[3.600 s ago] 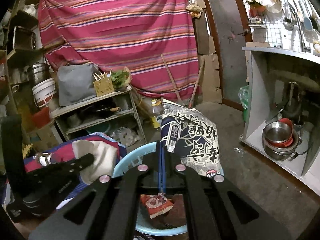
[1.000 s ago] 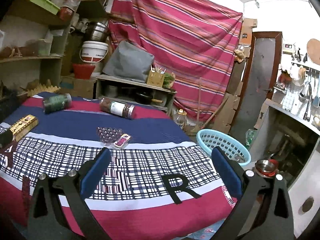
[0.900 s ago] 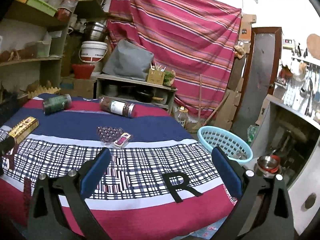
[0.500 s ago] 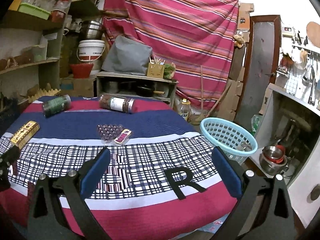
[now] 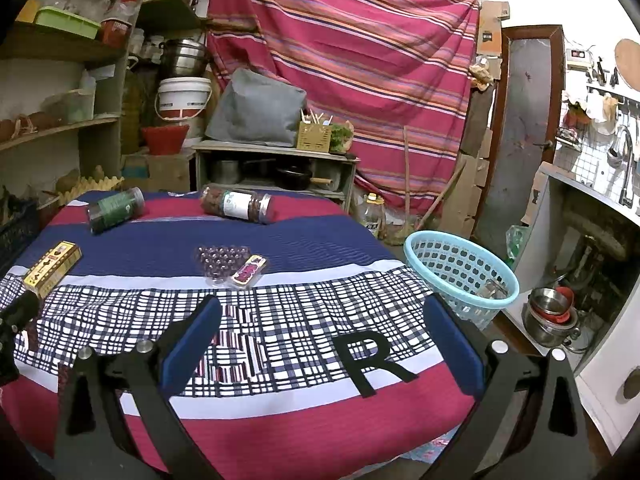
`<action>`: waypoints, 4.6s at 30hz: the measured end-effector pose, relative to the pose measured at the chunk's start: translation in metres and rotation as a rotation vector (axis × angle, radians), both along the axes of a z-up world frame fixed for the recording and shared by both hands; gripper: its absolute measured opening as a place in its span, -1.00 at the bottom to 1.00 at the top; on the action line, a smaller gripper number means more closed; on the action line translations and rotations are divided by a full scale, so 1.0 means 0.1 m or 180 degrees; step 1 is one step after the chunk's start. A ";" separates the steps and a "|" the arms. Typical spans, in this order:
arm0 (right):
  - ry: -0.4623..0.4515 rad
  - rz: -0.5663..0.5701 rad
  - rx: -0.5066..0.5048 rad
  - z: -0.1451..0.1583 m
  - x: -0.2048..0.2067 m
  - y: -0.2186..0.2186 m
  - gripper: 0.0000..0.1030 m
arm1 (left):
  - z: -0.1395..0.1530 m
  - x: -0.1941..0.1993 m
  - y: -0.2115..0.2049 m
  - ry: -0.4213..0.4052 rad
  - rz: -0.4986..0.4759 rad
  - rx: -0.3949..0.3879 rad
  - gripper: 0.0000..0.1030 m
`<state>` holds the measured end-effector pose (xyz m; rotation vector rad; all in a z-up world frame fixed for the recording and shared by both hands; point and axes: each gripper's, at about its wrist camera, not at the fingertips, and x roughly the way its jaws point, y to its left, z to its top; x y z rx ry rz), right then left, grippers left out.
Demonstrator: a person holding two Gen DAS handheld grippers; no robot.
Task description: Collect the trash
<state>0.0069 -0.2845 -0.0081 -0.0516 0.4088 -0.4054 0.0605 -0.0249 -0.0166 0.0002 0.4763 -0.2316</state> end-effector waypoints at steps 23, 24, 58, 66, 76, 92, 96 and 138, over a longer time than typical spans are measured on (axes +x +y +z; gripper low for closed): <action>-0.0001 0.0011 -0.0004 -0.01 0.01 0.02 0.91 | -0.01 -0.01 -0.04 0.0008 -0.0042 0.0008 0.90; -0.0002 0.0013 -0.0004 -0.01 0.01 0.02 0.91 | -0.01 0.01 -0.03 0.0010 -0.0041 0.0003 0.90; 0.0003 0.0012 -0.0006 -0.01 0.01 0.02 0.91 | -0.02 0.04 -0.02 0.0038 -0.0028 0.0005 0.90; 0.0000 0.0011 -0.0002 -0.01 0.00 0.02 0.91 | -0.02 0.04 -0.02 0.0037 -0.0021 -0.0001 0.90; -0.0037 0.0014 -0.0007 -0.01 -0.03 0.03 0.91 | -0.03 0.04 -0.01 0.0043 -0.0023 -0.0004 0.90; -0.0133 0.0040 -0.0071 -0.03 -0.27 0.15 0.91 | -0.01 0.04 0.00 0.0036 0.0006 -0.0006 0.90; -0.0124 0.0018 -0.0014 -0.02 -0.28 0.09 0.91 | 0.01 0.05 0.01 0.0049 0.0020 -0.0032 0.90; -0.0048 0.0073 -0.0024 -0.05 -0.23 0.08 0.91 | -0.03 0.05 -0.01 0.0061 0.0019 0.0023 0.90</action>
